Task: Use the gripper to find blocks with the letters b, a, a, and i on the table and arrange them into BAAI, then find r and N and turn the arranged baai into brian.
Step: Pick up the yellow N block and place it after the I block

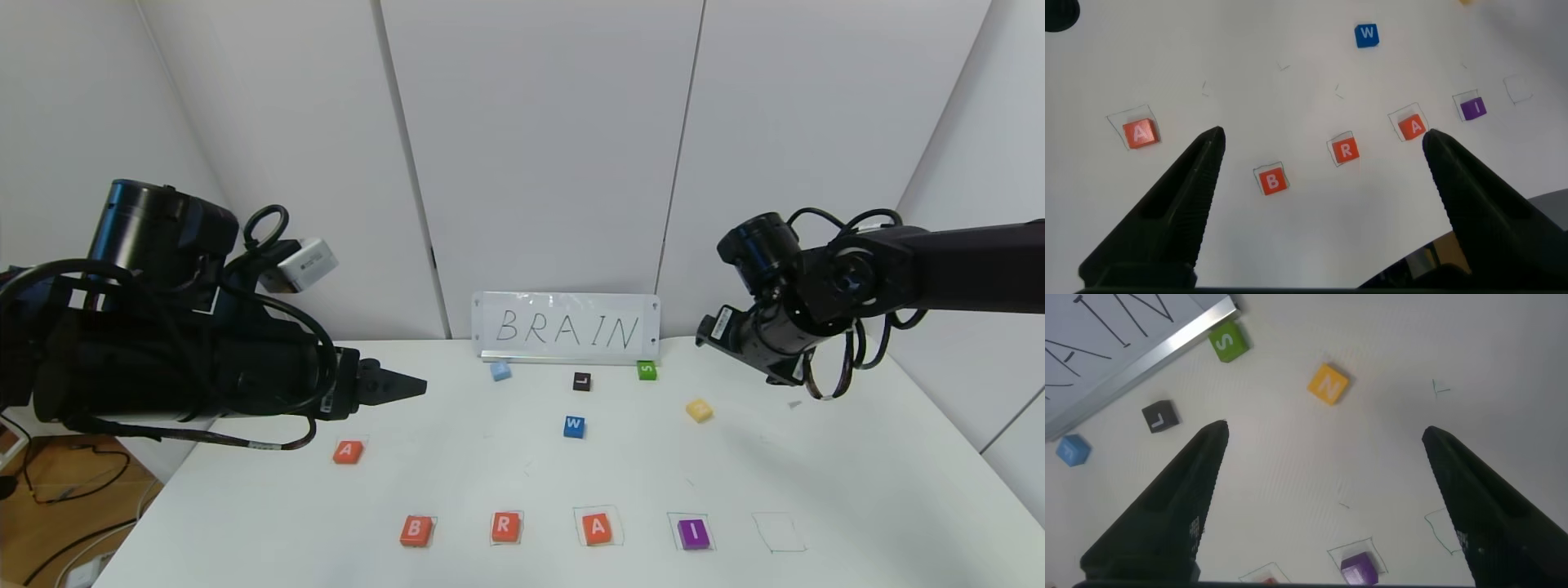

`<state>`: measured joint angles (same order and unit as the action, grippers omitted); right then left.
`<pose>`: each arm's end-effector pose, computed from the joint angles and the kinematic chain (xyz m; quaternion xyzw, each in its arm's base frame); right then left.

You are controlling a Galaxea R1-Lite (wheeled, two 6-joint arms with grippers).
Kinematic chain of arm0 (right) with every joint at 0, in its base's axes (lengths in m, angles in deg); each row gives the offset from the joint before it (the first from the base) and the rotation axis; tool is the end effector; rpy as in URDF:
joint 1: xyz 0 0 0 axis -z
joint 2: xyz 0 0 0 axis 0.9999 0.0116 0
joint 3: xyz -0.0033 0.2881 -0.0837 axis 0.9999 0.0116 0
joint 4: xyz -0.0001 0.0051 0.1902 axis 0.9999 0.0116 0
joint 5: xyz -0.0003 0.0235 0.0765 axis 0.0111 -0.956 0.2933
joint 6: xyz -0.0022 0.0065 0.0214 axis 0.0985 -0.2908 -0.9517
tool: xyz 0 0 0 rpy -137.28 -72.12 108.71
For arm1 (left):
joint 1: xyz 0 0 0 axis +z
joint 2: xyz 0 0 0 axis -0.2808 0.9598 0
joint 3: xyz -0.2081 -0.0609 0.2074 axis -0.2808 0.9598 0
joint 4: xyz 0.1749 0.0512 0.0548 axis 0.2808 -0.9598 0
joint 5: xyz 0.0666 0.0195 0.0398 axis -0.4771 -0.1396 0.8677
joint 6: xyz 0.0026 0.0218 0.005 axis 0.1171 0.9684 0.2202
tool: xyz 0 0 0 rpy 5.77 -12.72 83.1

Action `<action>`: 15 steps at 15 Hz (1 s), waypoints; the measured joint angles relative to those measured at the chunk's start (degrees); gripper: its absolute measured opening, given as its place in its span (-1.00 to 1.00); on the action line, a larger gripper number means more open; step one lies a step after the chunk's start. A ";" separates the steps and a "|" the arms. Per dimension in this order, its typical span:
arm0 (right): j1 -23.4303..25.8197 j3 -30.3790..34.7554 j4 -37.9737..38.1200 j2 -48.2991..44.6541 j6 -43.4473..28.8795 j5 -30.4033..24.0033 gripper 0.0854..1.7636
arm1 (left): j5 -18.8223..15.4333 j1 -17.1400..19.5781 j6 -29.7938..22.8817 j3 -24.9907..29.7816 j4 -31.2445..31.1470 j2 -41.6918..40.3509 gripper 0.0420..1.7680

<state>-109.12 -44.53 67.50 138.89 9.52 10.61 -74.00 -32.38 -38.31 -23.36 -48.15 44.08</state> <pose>0.3885 0.1331 0.1601 0.2498 0.4085 -0.1605 0.8631 0.2466 -0.0752 0.2223 -0.0260 0.3436 -0.1991 0.9174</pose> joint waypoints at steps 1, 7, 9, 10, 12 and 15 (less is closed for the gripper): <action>-0.22 -0.52 0.00 1.62 -1.61 -0.01 0.94 | 0.02 0.06 0.00 -0.01 0.00 0.11 0.94; -0.39 -4.88 1.49 9.03 -8.89 -0.20 0.94 | -0.07 0.74 0.62 -0.11 0.04 0.72 0.94; -0.24 -6.80 2.83 10.69 -10.62 -0.23 0.94 | -0.05 0.77 0.65 -0.01 1.38 0.85 0.94; -0.24 -7.77 3.64 11.43 -11.68 -0.23 0.94 | 0.04 0.77 0.67 0.35 3.12 0.91 0.94; -0.24 -9.40 4.74 12.68 -12.80 -0.23 0.94 | 0.09 0.89 0.73 1.04 4.46 0.98 0.94; -0.33 -11.08 5.83 14.36 -13.98 -0.23 0.94 | 0.06 1.05 0.82 1.27 4.52 1.19 0.94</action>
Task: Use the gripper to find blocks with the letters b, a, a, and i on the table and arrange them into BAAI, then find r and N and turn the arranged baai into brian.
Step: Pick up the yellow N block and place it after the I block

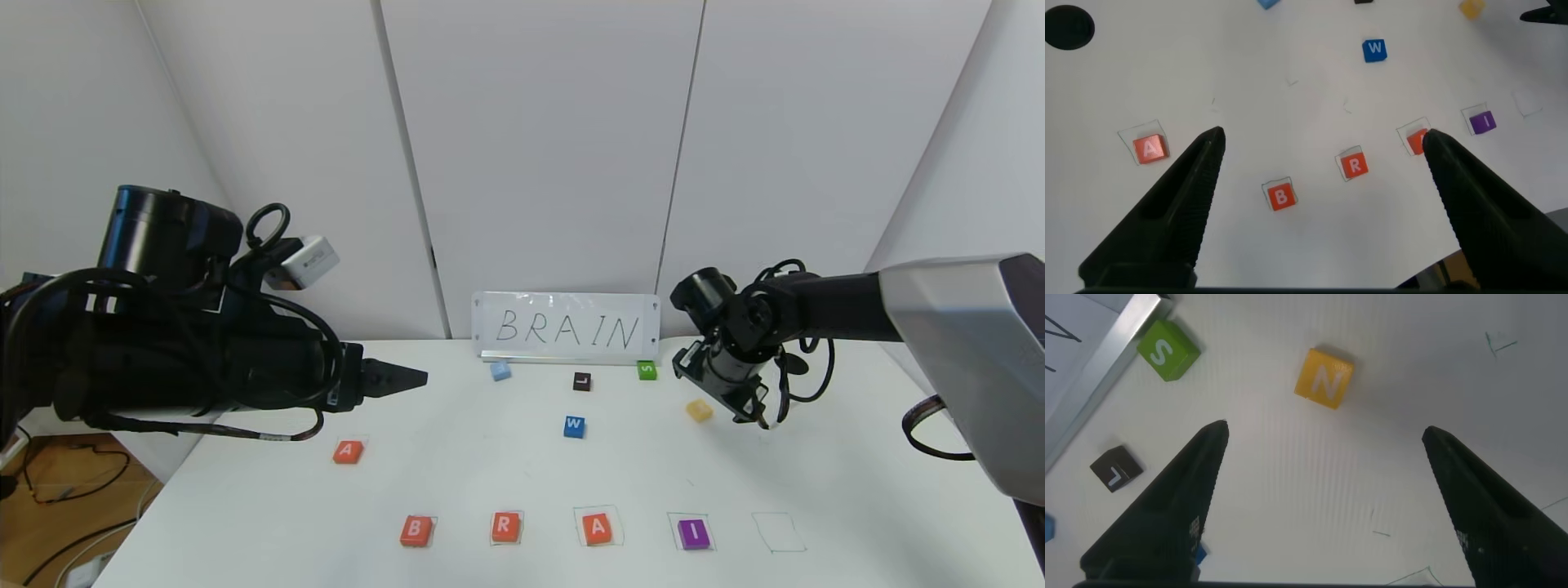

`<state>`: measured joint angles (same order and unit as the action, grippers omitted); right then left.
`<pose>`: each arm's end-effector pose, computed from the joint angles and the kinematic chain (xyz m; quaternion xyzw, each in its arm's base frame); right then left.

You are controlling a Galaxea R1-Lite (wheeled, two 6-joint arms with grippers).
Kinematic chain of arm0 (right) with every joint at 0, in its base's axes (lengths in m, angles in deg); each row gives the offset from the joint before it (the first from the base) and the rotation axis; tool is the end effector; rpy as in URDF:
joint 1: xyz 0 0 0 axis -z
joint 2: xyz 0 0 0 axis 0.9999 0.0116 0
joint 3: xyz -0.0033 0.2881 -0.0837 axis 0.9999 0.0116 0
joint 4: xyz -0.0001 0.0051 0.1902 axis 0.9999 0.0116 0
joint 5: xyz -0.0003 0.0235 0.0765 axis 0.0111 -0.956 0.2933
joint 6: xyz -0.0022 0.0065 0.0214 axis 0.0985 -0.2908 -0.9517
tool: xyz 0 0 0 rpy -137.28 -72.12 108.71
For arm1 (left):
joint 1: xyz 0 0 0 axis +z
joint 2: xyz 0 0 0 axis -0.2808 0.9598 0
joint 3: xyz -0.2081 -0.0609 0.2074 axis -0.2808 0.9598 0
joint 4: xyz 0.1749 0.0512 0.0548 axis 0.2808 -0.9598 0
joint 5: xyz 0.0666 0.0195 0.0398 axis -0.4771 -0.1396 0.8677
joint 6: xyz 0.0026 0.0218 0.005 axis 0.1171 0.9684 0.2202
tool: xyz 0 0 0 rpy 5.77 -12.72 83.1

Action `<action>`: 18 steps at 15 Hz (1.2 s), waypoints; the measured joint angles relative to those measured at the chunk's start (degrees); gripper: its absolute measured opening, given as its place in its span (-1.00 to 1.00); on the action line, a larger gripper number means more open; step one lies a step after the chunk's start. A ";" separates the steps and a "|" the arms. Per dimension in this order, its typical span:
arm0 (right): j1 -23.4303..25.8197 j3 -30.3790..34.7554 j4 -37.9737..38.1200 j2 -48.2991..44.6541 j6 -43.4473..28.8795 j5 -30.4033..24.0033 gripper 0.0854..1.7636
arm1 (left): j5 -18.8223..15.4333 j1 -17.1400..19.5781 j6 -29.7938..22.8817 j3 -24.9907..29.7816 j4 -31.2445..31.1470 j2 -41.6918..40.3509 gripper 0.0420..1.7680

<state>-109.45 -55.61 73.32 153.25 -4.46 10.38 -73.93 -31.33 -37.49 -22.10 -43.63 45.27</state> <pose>0.4280 0.1502 0.0929 0.3137 0.4428 -0.2415 0.8045 0.2554 -0.0726 0.2173 -0.0233 0.3249 -0.1946 0.9252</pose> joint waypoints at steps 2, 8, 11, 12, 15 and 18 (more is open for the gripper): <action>-0.02 -1.84 2.17 1.32 -0.88 -0.02 0.94 | 0.00 0.06 0.00 0.00 0.00 0.22 0.94; 0.74 -5.79 5.45 4.90 -2.13 -0.40 0.94 | 0.02 0.09 0.00 0.02 0.05 0.61 0.94; 0.90 -6.14 5.16 6.01 -2.05 -0.45 0.94 | 0.09 0.11 0.00 0.02 0.06 0.66 0.94; 0.90 -6.23 4.99 6.31 -1.94 -0.40 0.94 | 0.11 0.13 0.00 0.02 0.06 0.66 0.94; 1.24 -6.31 3.25 7.00 -0.88 -0.27 0.94 | 0.11 0.15 -0.02 0.02 0.09 0.77 0.94; 1.43 -6.34 2.11 7.55 0.24 -0.10 0.94 | 0.11 0.17 0.05 0.02 0.09 1.01 0.94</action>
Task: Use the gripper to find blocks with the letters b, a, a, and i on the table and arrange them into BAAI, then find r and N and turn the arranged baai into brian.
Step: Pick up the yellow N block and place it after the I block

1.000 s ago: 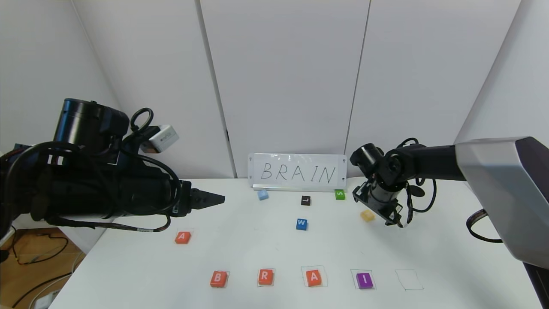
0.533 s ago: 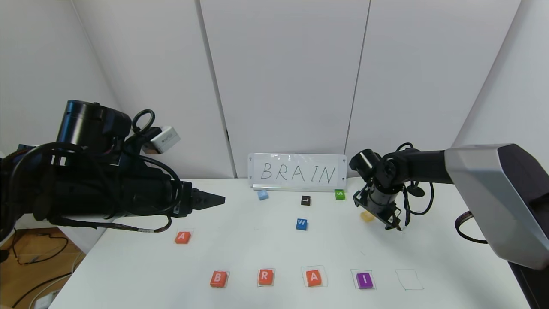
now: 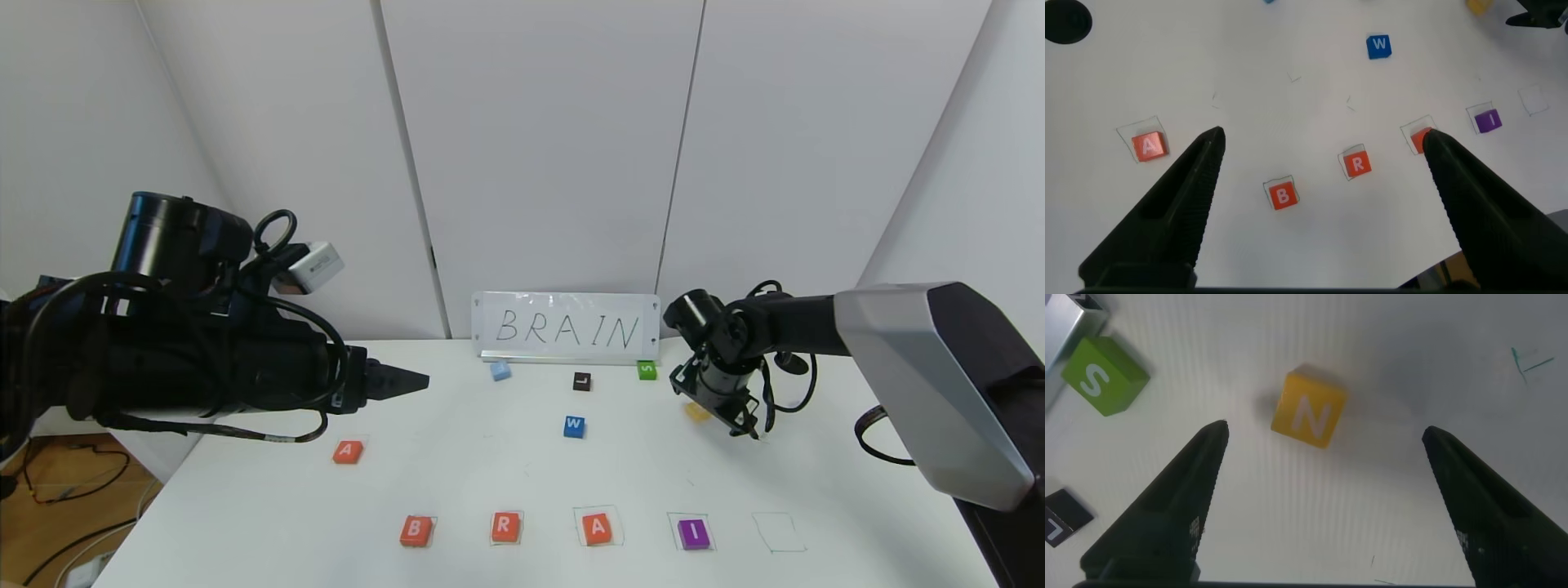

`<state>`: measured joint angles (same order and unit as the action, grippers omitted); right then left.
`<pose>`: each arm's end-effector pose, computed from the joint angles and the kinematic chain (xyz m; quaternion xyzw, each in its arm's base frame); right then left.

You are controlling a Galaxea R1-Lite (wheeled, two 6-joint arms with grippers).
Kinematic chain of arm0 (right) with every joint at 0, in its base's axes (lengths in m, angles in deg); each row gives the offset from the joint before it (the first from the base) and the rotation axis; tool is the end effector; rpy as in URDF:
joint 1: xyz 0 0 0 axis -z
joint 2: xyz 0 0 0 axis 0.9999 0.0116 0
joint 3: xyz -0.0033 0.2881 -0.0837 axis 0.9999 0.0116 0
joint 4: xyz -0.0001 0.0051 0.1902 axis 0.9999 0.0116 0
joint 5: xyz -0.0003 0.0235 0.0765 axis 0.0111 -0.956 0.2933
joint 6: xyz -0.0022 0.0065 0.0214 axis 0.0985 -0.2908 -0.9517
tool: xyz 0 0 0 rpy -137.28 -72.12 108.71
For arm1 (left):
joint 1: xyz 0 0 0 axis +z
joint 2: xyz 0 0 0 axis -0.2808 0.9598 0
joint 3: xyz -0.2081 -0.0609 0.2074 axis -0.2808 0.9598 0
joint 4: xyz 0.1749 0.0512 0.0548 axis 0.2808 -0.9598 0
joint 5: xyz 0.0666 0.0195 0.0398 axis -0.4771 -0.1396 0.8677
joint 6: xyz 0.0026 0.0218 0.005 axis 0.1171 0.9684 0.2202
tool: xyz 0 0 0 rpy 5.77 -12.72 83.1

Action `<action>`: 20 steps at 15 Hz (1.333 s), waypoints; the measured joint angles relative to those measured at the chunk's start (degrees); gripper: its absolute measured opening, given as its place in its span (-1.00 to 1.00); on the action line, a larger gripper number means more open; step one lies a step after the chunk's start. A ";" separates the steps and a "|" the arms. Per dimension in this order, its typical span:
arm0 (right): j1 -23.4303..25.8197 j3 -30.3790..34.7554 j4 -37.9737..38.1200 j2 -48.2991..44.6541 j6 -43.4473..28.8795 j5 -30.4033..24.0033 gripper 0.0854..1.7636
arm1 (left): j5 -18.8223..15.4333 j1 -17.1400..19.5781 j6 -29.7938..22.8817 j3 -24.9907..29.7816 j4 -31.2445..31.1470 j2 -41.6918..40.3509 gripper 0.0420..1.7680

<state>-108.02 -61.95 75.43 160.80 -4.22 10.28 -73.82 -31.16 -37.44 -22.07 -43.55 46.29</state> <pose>0.4497 0.1456 0.0558 0.3034 0.4594 -0.2627 0.7924 0.2594 -0.0728 0.2125 -0.0227 0.3327 -0.1915 0.9231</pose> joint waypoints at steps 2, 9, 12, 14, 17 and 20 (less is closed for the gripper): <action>0.23 -0.05 -0.22 0.41 0.69 0.27 0.94 | 0.00 0.02 0.02 -0.04 0.00 0.20 0.94; 0.52 -0.07 -0.29 1.16 2.26 0.43 0.94 | 0.00 0.09 0.02 -0.06 0.00 0.28 0.94; 0.50 -0.07 -0.29 1.24 2.50 0.51 0.94 | 0.00 0.09 0.02 -0.09 0.00 0.72 0.94; 0.63 -0.11 -0.29 1.39 3.15 0.54 0.94 | 0.00 0.09 0.02 -0.09 0.00 1.00 0.94; 0.87 -0.44 -1.89 1.49 4.35 0.49 0.94 | 0.00 0.11 0.04 -0.06 0.00 1.19 0.94; 0.61 -0.52 -3.69 1.46 5.67 0.44 0.94 | 0.00 0.07 0.04 -0.06 0.00 1.27 0.94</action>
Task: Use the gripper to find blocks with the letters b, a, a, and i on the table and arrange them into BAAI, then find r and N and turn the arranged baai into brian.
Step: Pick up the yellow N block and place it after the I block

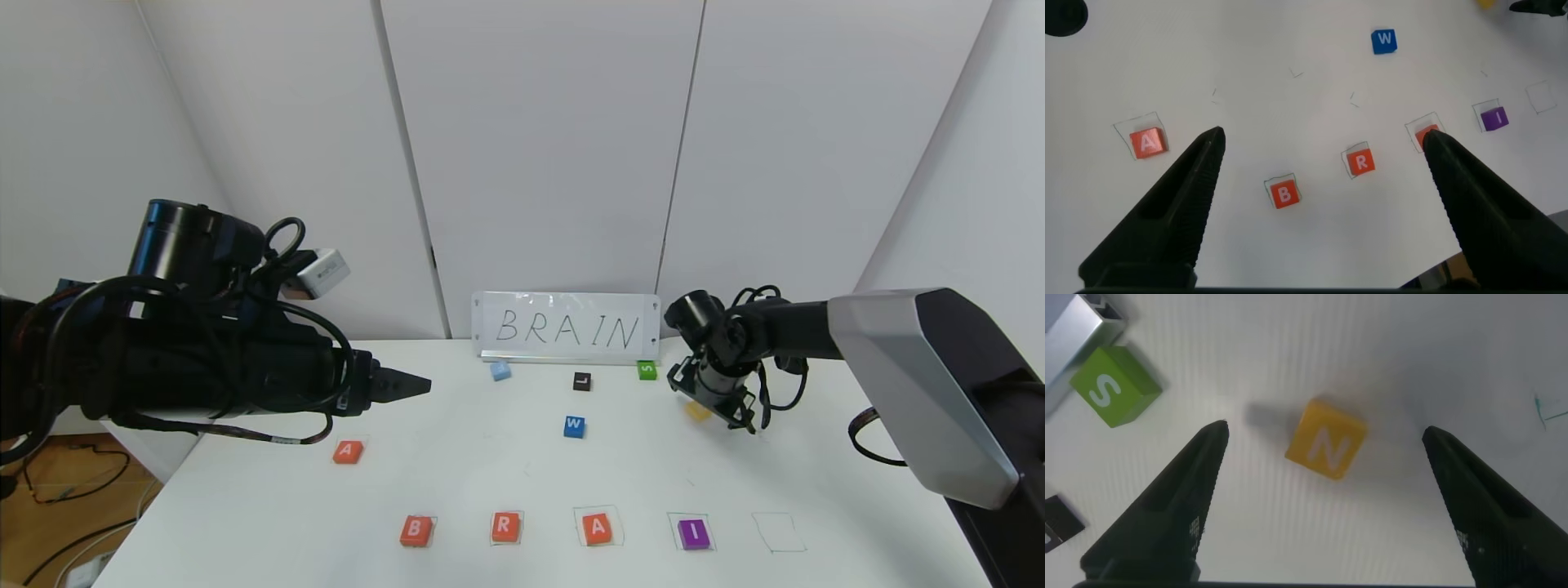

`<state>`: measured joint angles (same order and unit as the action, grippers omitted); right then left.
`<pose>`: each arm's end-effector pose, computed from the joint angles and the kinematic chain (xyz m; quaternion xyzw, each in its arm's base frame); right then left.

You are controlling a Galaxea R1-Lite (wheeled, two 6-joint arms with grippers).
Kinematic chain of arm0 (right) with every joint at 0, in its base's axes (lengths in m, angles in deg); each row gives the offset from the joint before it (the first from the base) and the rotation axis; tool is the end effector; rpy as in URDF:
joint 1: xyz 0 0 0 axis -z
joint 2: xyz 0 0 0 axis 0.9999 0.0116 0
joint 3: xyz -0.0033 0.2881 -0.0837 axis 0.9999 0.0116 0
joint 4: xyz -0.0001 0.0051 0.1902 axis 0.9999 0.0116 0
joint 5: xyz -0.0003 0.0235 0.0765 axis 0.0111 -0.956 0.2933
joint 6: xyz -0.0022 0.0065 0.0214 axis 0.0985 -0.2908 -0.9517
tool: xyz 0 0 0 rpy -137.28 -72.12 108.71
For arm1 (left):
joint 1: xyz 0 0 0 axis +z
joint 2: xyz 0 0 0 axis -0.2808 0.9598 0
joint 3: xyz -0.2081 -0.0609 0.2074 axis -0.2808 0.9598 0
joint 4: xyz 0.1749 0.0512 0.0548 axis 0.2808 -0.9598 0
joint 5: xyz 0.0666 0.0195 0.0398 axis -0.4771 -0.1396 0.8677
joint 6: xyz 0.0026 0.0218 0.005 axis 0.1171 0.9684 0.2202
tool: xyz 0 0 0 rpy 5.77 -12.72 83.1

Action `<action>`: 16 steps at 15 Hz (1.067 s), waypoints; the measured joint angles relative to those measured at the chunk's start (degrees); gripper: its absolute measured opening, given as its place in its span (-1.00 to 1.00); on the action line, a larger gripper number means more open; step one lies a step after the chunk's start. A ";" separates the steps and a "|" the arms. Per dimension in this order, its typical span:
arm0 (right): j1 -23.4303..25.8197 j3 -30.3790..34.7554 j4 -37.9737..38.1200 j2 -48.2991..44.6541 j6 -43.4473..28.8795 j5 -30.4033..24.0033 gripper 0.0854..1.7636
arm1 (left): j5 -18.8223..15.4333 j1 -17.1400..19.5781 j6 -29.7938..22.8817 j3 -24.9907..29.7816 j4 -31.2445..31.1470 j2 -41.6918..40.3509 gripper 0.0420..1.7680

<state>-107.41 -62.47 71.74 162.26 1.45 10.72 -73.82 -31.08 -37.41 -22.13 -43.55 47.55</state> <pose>0.4592 0.1433 0.0485 0.2762 0.4516 -0.2369 0.8146 0.2640 -0.0737 0.2068 -0.0221 0.3425 -0.1899 0.9199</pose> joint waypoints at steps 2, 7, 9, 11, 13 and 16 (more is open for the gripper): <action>-0.20 0.00 -0.27 0.17 0.24 0.00 0.94 | 0.02 0.00 -0.01 0.00 0.00 0.09 0.94; -0.35 0.02 0.24 0.48 0.27 0.00 0.94 | 0.00 0.00 0.00 -0.09 0.00 0.48 0.94; -0.35 0.09 0.44 0.52 0.24 -0.01 0.94 | 0.02 0.00 0.00 -0.09 0.00 0.55 0.94; -0.20 0.09 0.55 0.56 0.22 0.10 0.94 | 0.02 0.01 -0.01 -0.09 0.00 0.56 0.94; -0.16 0.11 0.57 0.67 0.22 1.66 0.94 | 0.00 0.00 -0.01 -0.09 0.00 0.56 0.94; -0.09 0.11 0.60 1.08 0.22 2.93 0.94 | 0.00 0.00 0.00 -0.09 -0.02 0.56 0.94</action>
<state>-107.50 -62.36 72.33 163.35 1.67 13.65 -73.82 -31.08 -37.41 -22.22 -43.57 48.12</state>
